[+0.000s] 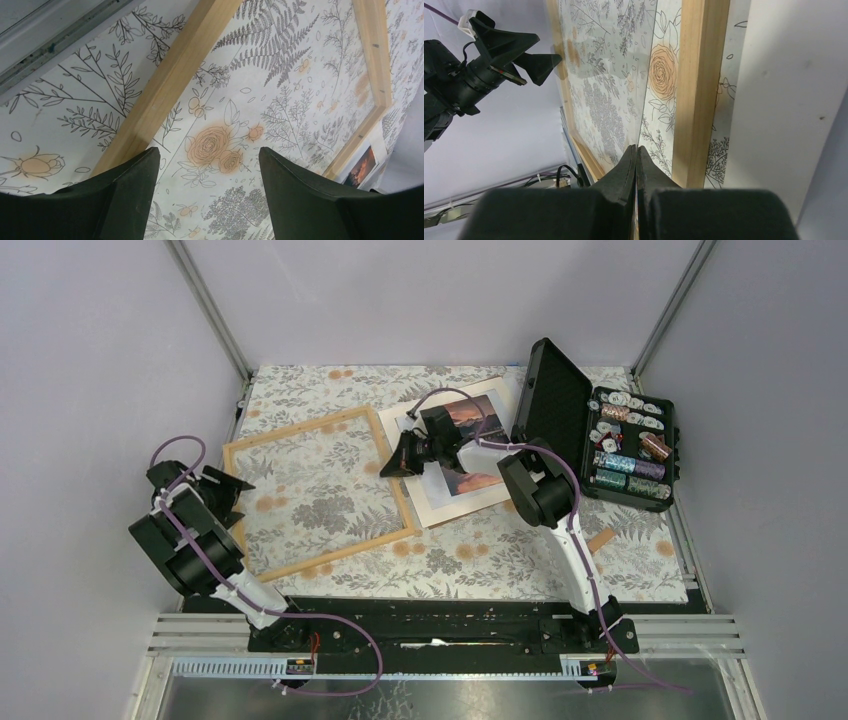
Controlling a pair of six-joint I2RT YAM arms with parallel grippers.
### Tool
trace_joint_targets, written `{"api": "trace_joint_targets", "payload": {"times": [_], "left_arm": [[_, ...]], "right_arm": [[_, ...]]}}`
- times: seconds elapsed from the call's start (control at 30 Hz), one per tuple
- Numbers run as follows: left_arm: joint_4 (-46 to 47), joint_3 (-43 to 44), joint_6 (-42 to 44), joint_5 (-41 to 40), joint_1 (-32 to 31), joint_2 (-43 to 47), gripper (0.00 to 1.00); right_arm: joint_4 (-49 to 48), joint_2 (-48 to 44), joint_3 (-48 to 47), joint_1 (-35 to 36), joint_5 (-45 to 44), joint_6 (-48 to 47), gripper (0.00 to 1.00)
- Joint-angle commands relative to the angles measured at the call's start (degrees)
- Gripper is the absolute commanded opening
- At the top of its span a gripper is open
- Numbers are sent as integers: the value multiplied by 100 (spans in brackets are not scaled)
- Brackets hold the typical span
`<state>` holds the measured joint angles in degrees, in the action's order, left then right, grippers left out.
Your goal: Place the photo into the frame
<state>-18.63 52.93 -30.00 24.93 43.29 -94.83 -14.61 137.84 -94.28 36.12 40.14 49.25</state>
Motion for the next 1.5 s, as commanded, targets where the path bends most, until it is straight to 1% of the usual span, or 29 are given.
{"api": "trace_joint_targets", "payload": {"times": [0.0,0.2,0.3,0.43,0.77,1.03,1.2,1.27,1.47], "left_arm": [[-148,-144,-270,-484,242,222,80],[-189,-159,-323,-511,245,354,84],[-190,-179,-382,-428,250,508,84],[-361,-109,-446,-602,250,688,85],[-395,-155,-644,-785,246,1034,85],[-443,-169,-604,-942,261,845,87],[-463,-127,-576,-1220,259,871,90],[-524,-16,-543,-1356,242,907,98],[-754,177,-449,-1970,122,1144,99]], "right_arm": [[206,-158,-346,123,311,-167,0],[292,-139,-428,119,409,-171,0],[284,-155,-467,133,530,-109,0],[284,-214,-485,162,583,-42,0],[277,-72,-637,257,682,74,0],[292,-47,-675,264,668,93,0],[336,-97,-590,266,505,61,0],[345,-119,-552,267,413,66,0],[353,-117,-439,273,178,115,0]]}}
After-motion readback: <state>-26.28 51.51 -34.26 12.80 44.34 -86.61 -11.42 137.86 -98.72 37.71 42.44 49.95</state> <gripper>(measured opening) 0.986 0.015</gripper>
